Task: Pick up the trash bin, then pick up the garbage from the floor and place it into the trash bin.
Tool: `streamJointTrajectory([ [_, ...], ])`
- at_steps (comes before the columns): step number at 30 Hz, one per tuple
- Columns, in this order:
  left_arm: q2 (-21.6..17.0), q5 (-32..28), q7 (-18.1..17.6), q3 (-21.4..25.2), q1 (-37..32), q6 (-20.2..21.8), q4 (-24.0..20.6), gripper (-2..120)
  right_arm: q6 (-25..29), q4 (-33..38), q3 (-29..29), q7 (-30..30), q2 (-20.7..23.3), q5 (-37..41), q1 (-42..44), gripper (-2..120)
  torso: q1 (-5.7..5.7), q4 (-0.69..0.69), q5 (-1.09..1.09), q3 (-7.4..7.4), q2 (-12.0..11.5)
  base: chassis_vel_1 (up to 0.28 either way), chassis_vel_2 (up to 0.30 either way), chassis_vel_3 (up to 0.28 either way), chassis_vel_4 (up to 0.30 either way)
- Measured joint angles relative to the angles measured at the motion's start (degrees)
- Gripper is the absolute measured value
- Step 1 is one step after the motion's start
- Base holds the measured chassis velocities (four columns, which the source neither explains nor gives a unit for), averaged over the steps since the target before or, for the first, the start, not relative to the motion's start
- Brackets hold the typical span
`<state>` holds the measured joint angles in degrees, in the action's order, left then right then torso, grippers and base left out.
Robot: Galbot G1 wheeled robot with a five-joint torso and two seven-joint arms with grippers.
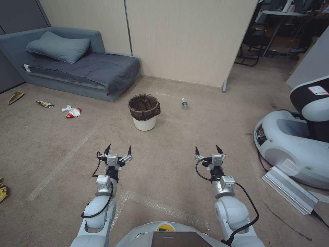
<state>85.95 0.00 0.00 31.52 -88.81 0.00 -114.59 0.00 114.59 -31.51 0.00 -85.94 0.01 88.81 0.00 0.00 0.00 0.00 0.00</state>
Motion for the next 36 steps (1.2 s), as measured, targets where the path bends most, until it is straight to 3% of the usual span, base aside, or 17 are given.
streamJointTrajectory([
  [4, -0.4, -0.2, -0.2, 0.2, -0.3, 0.7, -0.3, 100, 0.0, 0.7, -0.6, 1.8, -0.7, -0.1, 1.1, 100, 0.00, 0.03, 0.00, 0.00, 0.0, 0.000, 0.000, 0.000, 0.000],
  [7, -1.9, -1.1, -1.2, 1.2, -1.9, 3.8, -2.2, 100, 0.1, 3.1, -2.1, 6.4, -2.6, -0.7, 4.2, 100, 0.00, -0.05, -0.02, 0.00, 0.0, 0.000, 0.000, 0.000, 0.000],
  [15, -8.2, -4.9, -5.5, 5.0, -8.4, 16.6, -9.9, 100, 1.0, 3.9, -2.7, 6.1, -2.9, -2.6, 5.2, 100, 0.00, 0.02, 0.02, 0.00, 0.0, 0.000, 0.000, 0.000, 0.000],
  [18, -8.5, -5.3, -5.7, 5.0, -8.6, 17.6, -10.3, 100, 0.7, 3.9, -2.7, 5.9, -2.8, -2.7, 5.2, 100, 0.00, 0.01, -0.03, 0.00, 0.0, 0.000, 0.000, 0.000, 0.000],
  [19, -9.7, -6.3, -6.5, 5.9, -9.5, 20.4, -11.8, 100, 0.6, 3.9, -2.6, 5.8, -2.7, -2.5, 5.2, 100, 0.00, -0.01, -0.02, 0.00, 0.0, 0.000, 0.000, 0.000, 0.000],
  [20, -9.7, -6.3, -6.5, 5.9, -9.5, 20.4, -11.8, 100, 0.6, 3.9, -2.6, 5.8, -2.7, -2.5, 5.2, 100, 0.00, -0.01, -0.02, 0.00, 0.0, 0.000, 0.000, 0.000, 0.000],
  [22, -11.9, -8.3, -8.0, 7.4, -11.1, 25.8, -14.6, 100, 0.6, 3.8, -2.6, 5.5, -2.7, -2.4, 5.0, 100, 0.00, 0.00, -0.03, 0.00, 0.0, 0.000, 0.000, 0.000, 0.000],
  [25, -13.2, -8.7, -9.2, 8.5, -11.9, 29.6, -16.5, 100, 0.8, 3.7, -2.6, 5.1, -2.6, -2.2, 4.7, 100, 0.00, 0.01, 0.02, 0.00, 0.0, 0.000, 0.000, 0.000, 0.000],
  [36, -13.6, -7.8, -9.4, 8.3, -11.5, 30.6, -16.6, 100, 2.1, 3.7, -3.0, 3.4, -2.2, -1.7, 4.5, 100, 0.00, 0.00, -0.01, 0.00, 0.0, 0.000, 0.000, 0.000, 0.000],
])
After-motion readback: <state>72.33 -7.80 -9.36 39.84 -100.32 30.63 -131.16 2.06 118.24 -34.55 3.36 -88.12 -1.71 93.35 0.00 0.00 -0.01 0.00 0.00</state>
